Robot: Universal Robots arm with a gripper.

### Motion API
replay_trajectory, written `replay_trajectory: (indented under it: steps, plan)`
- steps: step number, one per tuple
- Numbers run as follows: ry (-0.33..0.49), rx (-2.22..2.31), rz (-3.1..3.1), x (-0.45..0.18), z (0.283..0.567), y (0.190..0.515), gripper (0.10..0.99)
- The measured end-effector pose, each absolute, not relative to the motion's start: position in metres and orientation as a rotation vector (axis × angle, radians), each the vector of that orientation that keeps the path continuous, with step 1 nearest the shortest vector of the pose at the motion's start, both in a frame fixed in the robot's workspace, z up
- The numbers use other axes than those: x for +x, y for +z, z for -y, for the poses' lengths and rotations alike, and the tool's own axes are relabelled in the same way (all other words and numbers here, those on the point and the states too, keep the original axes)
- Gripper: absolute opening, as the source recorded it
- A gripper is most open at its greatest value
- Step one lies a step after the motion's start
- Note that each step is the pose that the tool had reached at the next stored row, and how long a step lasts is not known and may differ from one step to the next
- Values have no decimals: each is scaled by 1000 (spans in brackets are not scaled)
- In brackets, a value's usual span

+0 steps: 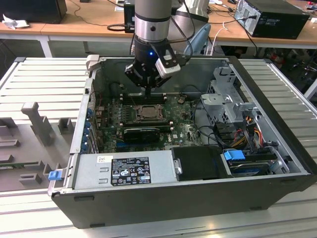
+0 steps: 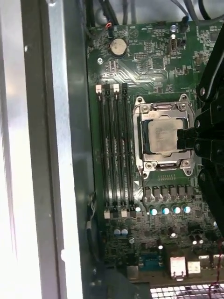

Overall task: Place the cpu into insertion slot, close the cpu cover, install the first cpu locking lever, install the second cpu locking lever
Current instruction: 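Install the first cpu locking lever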

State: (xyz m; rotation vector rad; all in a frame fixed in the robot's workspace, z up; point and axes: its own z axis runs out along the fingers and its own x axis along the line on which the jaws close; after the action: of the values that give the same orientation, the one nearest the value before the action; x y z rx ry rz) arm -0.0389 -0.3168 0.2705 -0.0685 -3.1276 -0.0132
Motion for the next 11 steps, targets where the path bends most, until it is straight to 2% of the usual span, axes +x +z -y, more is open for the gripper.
replay_trajectory:
  steps: [5, 11]
  plan:
    - [-36, 38, 3128, -45, 317, 269, 106]
    - [-51, 38, 3128, -81, 317, 267, 106]
